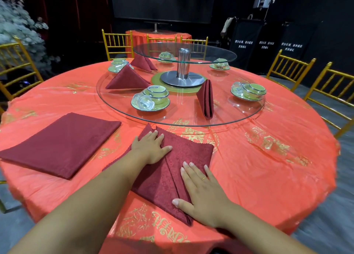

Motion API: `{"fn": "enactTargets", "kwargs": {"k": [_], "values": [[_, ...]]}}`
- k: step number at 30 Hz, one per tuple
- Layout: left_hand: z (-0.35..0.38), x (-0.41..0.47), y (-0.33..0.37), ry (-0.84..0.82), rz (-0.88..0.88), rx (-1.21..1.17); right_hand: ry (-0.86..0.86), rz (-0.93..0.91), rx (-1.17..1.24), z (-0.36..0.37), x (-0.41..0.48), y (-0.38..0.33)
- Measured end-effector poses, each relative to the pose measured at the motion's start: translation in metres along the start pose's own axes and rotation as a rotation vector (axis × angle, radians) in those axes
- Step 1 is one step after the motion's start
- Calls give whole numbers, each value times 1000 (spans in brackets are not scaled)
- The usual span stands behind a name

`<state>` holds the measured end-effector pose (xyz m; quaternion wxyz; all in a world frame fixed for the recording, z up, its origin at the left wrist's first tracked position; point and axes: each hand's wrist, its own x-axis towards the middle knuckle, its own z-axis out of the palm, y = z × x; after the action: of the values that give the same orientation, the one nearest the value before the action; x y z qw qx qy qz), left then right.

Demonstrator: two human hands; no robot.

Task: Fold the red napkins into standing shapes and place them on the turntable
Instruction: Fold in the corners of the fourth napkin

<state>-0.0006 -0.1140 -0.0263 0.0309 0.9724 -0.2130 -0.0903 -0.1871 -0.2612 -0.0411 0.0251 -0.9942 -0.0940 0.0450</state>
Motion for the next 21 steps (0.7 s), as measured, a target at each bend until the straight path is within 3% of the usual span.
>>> {"fn": "enactTargets", "kwargs": {"k": [3,6,10,13,17,21], "values": [[-3,3,-6,45,26,-137,19,3,19,2,-1,1],[-4,-2,-20,243,39,-262,63,5,94,3,0,2],[-8,-20,-46,372,-126,-200,227,44,329,-10,13,17],[-12,-32,-60,340,-236,-120,366,166,339,-21,35,46],[-16,-36,-67,245,-295,-89,370,393,440,-28,53,76],[-21,-37,-67,142,-284,-108,385,414,438,-27,50,79]]}}
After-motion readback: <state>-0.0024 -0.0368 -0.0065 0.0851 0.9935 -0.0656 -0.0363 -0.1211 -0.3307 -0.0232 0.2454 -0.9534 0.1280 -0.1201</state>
